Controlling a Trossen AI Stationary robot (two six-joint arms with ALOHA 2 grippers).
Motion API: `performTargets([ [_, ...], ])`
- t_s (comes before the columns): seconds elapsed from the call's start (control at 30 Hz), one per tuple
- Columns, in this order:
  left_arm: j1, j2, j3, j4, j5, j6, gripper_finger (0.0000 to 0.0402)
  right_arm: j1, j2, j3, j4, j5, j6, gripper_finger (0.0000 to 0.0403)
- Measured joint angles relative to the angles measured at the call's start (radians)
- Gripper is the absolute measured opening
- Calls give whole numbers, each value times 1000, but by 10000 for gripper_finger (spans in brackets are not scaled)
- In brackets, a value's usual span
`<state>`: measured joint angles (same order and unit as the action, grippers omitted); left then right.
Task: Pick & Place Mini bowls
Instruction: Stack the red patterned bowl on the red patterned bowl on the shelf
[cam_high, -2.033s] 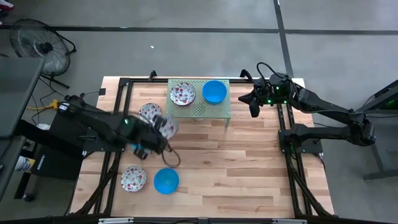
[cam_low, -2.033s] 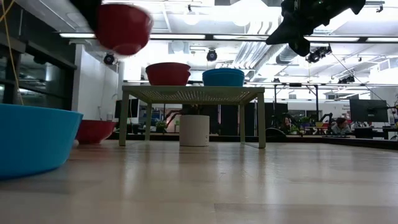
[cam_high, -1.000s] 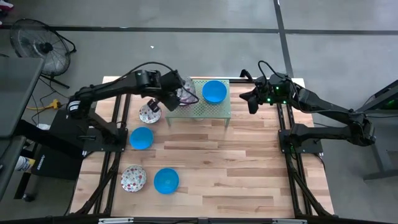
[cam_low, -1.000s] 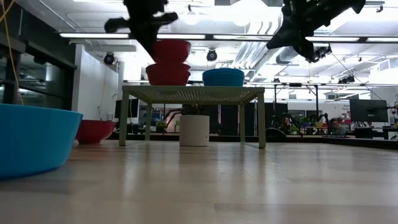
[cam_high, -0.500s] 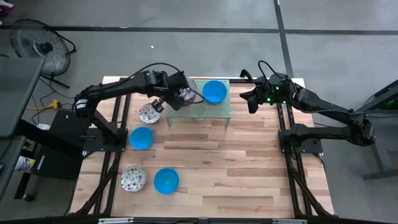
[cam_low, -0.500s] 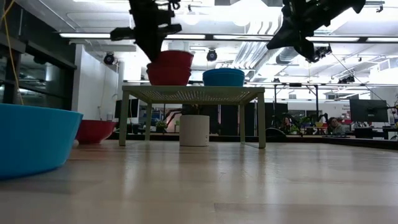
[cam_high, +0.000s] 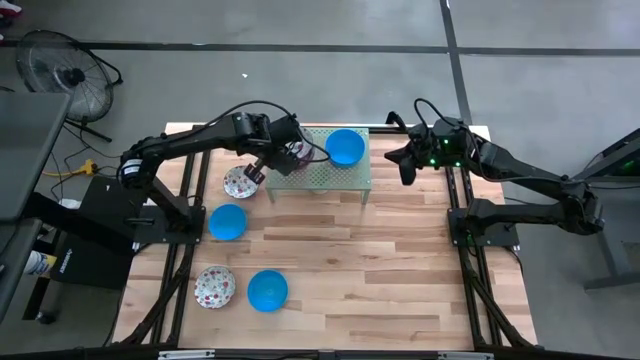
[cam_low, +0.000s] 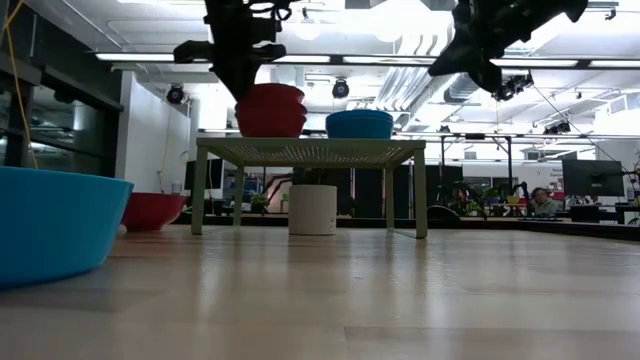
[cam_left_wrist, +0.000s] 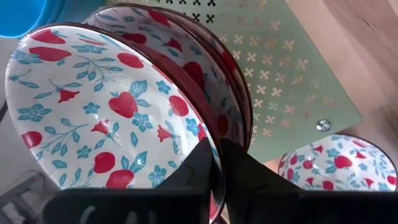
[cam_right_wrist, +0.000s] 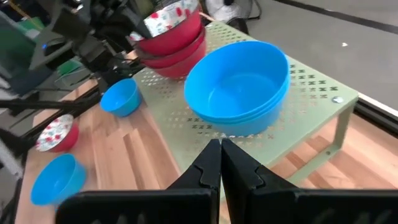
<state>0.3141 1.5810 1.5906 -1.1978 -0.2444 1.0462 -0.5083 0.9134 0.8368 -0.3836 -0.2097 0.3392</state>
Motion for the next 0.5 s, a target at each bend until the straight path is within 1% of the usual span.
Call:
performTargets([
  [0.1,0,0,0,13,0,-4,53,0,0,0,0,-26,-7,0],
  [0.33,0,0,0,44,-1,-18,156,0,0,0,0,-37,-27,0],
  [0.43,0,0,9,31,-2,-24,187,0,0,0,0,-49,-27,0],
  [0.5,0,2,54,-13,-4,-35,197,0,0,0,0,-59,-30,0],
])
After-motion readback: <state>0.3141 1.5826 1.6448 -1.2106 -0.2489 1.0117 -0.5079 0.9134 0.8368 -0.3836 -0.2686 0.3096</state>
